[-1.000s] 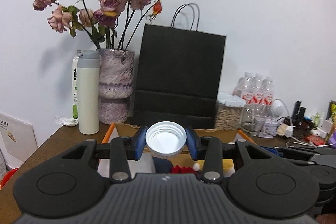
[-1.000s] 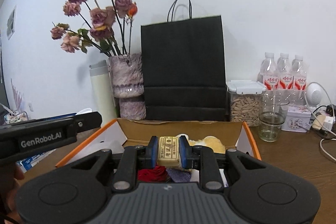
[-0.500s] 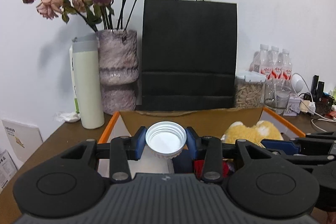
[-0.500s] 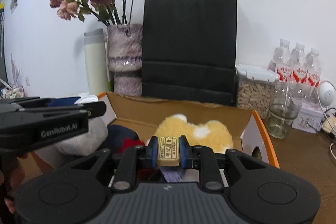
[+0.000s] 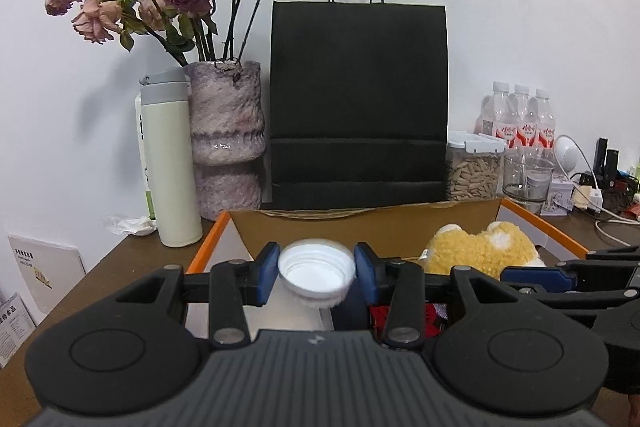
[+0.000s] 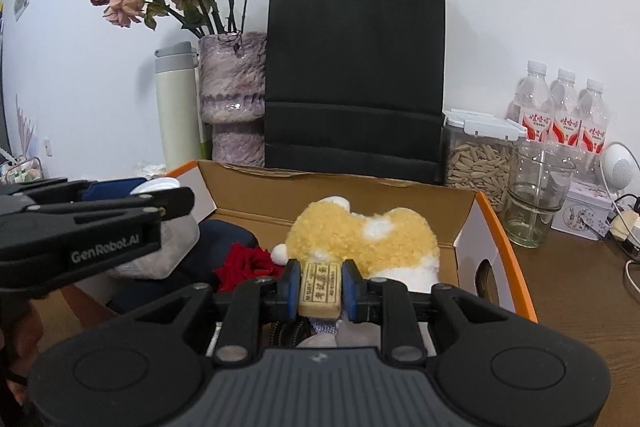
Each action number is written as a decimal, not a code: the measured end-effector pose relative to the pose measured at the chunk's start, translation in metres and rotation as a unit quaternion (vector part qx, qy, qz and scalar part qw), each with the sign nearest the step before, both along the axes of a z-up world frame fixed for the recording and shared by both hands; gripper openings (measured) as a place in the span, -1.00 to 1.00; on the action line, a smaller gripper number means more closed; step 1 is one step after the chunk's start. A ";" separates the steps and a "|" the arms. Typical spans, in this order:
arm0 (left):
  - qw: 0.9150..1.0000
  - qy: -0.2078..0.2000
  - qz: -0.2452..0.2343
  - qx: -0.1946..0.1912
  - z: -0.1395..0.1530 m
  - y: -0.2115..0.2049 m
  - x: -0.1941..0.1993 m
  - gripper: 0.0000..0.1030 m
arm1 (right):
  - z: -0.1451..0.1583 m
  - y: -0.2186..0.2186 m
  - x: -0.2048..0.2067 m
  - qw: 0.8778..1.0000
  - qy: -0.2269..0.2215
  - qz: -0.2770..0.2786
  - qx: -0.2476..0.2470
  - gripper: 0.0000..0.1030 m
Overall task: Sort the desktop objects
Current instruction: 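Open both tools to drop the cap and block into the box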
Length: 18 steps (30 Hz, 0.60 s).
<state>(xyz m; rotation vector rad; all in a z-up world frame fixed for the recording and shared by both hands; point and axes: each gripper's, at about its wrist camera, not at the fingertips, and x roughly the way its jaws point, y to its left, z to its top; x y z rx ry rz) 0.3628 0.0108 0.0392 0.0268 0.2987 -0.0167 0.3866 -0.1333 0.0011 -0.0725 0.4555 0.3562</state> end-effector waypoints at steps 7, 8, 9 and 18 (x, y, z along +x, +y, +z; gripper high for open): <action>1.000 -0.017 0.014 -0.002 0.002 0.002 -0.005 0.62 | 0.005 0.002 -0.008 1.000 -0.011 0.002 -0.003 0.67; 1.000 -0.024 0.018 -0.002 0.003 0.003 -0.007 0.77 | 0.006 0.002 -0.010 1.000 -0.017 0.002 -0.007 0.72; 0.999 -0.032 0.022 -0.001 0.004 0.003 -0.010 0.86 | 0.006 0.002 -0.012 1.000 -0.021 0.000 -0.010 0.75; 0.996 -0.073 0.029 0.036 0.003 -0.011 -0.021 1.00 | 0.007 -0.003 -0.014 1.000 -0.016 -0.012 -0.007 1.00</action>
